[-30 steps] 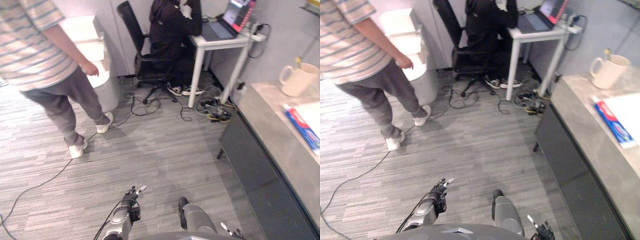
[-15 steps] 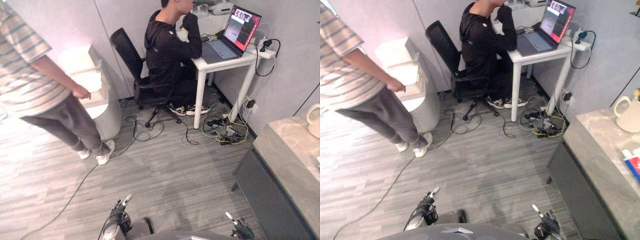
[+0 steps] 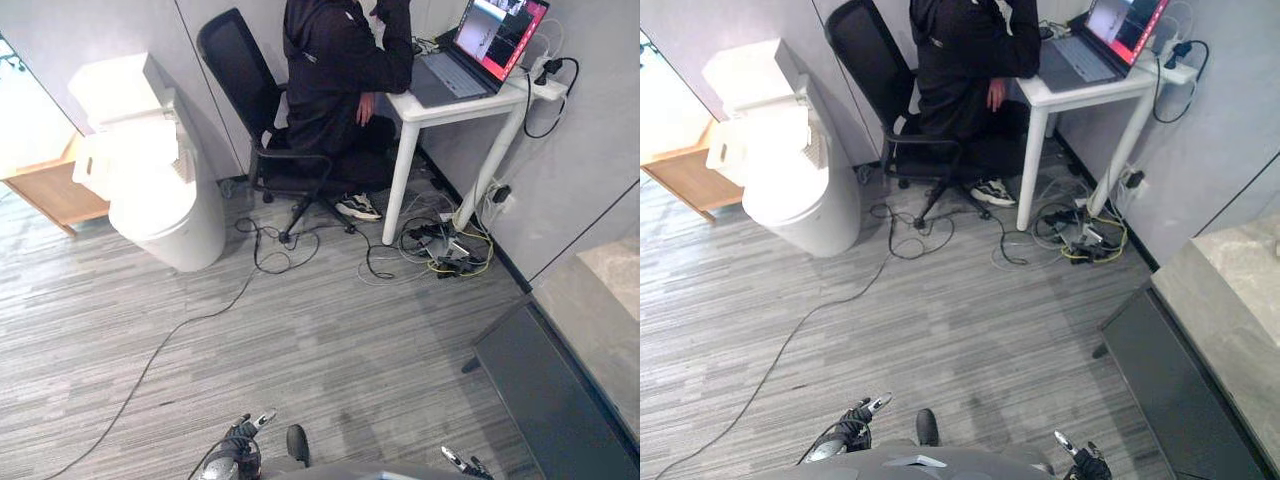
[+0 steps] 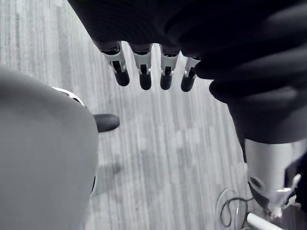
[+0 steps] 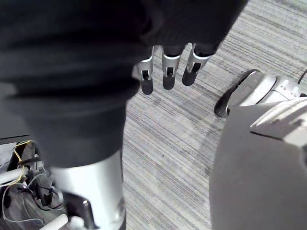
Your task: Organize washtable
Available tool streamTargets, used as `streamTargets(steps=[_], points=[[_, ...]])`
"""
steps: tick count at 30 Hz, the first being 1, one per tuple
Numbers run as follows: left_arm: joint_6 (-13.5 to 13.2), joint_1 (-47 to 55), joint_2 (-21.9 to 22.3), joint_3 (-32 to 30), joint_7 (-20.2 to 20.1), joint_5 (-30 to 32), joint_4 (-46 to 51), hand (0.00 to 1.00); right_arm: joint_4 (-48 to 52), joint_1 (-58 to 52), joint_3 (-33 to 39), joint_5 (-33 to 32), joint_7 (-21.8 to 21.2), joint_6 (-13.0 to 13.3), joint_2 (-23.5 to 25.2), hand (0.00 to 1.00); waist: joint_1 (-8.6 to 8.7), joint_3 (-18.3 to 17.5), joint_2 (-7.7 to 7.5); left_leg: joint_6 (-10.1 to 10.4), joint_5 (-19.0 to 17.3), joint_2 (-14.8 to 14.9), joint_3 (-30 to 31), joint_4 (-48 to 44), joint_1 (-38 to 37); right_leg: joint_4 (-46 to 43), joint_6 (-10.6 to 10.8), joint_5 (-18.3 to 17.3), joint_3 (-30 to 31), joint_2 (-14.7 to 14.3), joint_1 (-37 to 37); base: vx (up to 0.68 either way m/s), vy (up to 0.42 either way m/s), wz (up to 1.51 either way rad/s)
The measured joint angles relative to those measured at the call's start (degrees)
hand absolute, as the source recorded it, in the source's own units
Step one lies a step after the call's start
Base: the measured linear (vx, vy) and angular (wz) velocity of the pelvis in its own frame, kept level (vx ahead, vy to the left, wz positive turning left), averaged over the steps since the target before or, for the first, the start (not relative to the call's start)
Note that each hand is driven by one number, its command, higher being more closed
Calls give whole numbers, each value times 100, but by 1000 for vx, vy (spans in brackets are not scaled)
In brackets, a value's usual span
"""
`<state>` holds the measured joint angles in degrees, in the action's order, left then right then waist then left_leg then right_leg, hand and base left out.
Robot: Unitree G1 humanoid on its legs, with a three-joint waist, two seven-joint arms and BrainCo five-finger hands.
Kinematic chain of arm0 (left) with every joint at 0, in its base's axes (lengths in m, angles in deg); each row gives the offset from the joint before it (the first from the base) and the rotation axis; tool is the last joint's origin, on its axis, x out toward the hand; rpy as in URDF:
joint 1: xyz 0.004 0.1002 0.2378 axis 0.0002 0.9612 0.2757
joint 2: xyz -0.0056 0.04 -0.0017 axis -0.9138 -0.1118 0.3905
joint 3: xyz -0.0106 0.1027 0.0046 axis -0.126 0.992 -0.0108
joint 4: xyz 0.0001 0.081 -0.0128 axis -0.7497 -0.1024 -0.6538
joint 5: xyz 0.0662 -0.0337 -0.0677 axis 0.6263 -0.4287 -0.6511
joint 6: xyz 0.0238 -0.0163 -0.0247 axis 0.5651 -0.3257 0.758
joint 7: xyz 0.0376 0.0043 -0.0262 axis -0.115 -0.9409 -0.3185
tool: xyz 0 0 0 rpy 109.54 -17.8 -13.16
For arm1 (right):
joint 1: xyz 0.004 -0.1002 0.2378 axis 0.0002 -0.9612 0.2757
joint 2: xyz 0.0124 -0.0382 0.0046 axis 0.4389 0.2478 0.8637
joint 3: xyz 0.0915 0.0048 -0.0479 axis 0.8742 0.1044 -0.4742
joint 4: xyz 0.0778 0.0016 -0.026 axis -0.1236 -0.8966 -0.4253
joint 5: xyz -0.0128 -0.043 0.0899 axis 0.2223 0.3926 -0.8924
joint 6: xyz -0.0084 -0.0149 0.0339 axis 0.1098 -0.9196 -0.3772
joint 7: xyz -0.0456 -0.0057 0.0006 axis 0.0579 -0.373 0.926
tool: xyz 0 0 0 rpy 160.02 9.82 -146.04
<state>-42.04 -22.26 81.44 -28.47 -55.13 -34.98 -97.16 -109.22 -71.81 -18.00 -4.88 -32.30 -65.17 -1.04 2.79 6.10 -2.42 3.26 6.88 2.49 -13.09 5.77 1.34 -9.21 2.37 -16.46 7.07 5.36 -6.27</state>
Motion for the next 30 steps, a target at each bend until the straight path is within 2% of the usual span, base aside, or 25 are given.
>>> streamTargets(steps=[4, 6, 10, 12, 14, 15, 16, 17, 19, 20, 21, 22, 23, 24, 25, 27, 29, 30], points=[[76, -132, -229, 160, -3, 226, -2, 0, -9, 2, -200, 237, -5, -47, 193, 0, 4, -9, -311, 0, -18, 82, -58, 24, 53, 181, 116, 256, 17, -52, 14, 11, 15, -8], [86, -146, -278, 250, -2, 264, -3, 0, -8, -4, -199, 240, -5, -49, 208, 0, 26, -1, -337, -23, -96, 66, -91, 26, 57, 172, 160, 332, 23, -17, 47, 6, 69, -9], [86, -168, -262, 244, -1, 388, 9, 0, 37, 65, -180, 254, 8, -48, 198, 0, 9, -34, -287, -88, -213, 2, -315, 26, 244, -67, 160, 334, 205, 63, 455, -13, 104, -28], [99, -205, -249, 229, 8, 407, 5, 0, 129, 163, -79, 399, 53, -43, 141, 0, 51, 33, -178, -149, -257, 1, -591, 26, 365, -510, 258, 385, 473, 44, 913, -44, 140, -64], [144, -218, -247, 215, 25, 431, -4, 0, 312, 159, -62, 408, 130, -39, 129, 0, 87, 111, -70, -192, -285, 96, -834, 23, 330, -1208, 410, 509, 751, -144, 1358, -93, 140, -81], [206, -214, -294, 164, 65, 450, -6, 0, 480, 121, -104, 402, 136, -40, 157, 0, 161, 146, -59, -222, -316, 191, -1096, 24, 192, -2095, 399, 752, 937, -366, 1828, -109, 115, -93], [208, -206, -313, 154, 73, 463, -7, 0, 563, 92, -140, 400, 135, -30, 173, 0, 150, 183, -50, -222, -355, 245, -1234, 23, 94, -2402, 377, 919, 929, -451, 1986, -145, 102, -120], [211, -212, -310, 101, 93, 580, -5, 0, 684, 68, -215, 400, 134, -25, 179, 0, 173, 298, 6, -220, -421, 364, -1515, 23, -110, -2793, 269, 1247, 714, -525, 2218, -107, 27, -107], [211, -188, -270, -10, 103, 666, 14, 0, 736, 38, -359, 394, 131, 11, 175, 0, 181, 272, -34, -174, -518, 447, -2005, 25, -305, -2798, 207, 1358, -354, -238, 2326, -62, -13, -125], [213, -183, -279, -85, 107, 668, 27, 0, 737, 49, -462, 395, 131, 18, 165, 0, 168, 241, -93, -123, -579, 471, -2316, 26, -396, -2538, 113, 1298, -1247, 58, 2307, -10, -14, -125], [216, -186, -280, -133, 106, 668, 39, 0, 738, 69, -481, 396, 132, 27, 165, 0, 165, 230, -110, -90, -603, 482, -2472, 25, -410, -2322, 72, 1274, -1699, 176, 2276, -8, -14, -144], [223, -205, -277, -190, 107, 667, 116, 0, 734, 139, -574, 396, 137, 54, 145, 0, 181, 220, -126, -56, -625, 490, -2731, 24, -383, -1708, 48, 1306, -2472, 303, 2165, -5, -92, -122], [229, -222, -270, -201, 106, 667, 193, 0, 725, 161, -683, 397, 141, 76, 129, 0, 239, 202, -153, -11, -622, 478, -2920, 23, -327, -999, -30, 1325, -2880, 237, 1909, 6, -117, -100], [235, -234, -258, -196, 103, 667, 217, 0, 720, 160, -699, 399, 142, 76, 127, 0, 308, 175, -188, 0, -618, 463, -2966, 23, -302, -678, -58, 1310, -2879, 167, 1796, 72, -151, -59], [242, -339, -262, -175, 98, 669, 220, 0, 682, 146, -695, 398, 144, 77, 132, 0, 359, 178, -175, 34, -601, 418, -3049, 22, -327, -235, -183, 1234, -2702, 79, 1611, 117, -143, -35], [235, -441, -73, -143, 62, 695, 226, 0, 638, 117, -666, 400, 136, 67, 46, 0, 375, 193, -25, 84, -526, 472, -3101, 22, -515, 22, -240, 1250, -2640, -52, 1347, 138, -154, -27], [218, -420, 57, 87, -27, 859, 240, 0, 498, 111, -671, 409, 131, 67, -34, 0, 358, 64, 127, 177, -563, 581, -3174, -31, -787, 223, -255, 1240, -2579, -217, 996, 151, -142, -20], [214, -416, 80, 138, -29, 859, 245, 0, 495, 119, -674, 409, 131, 69, -43, 0, 352, 8, 145, 203, -578, 603, -3214, -40, -823, 250, -262, 1235, -2538, -252, 966, 143, -120, -23]])
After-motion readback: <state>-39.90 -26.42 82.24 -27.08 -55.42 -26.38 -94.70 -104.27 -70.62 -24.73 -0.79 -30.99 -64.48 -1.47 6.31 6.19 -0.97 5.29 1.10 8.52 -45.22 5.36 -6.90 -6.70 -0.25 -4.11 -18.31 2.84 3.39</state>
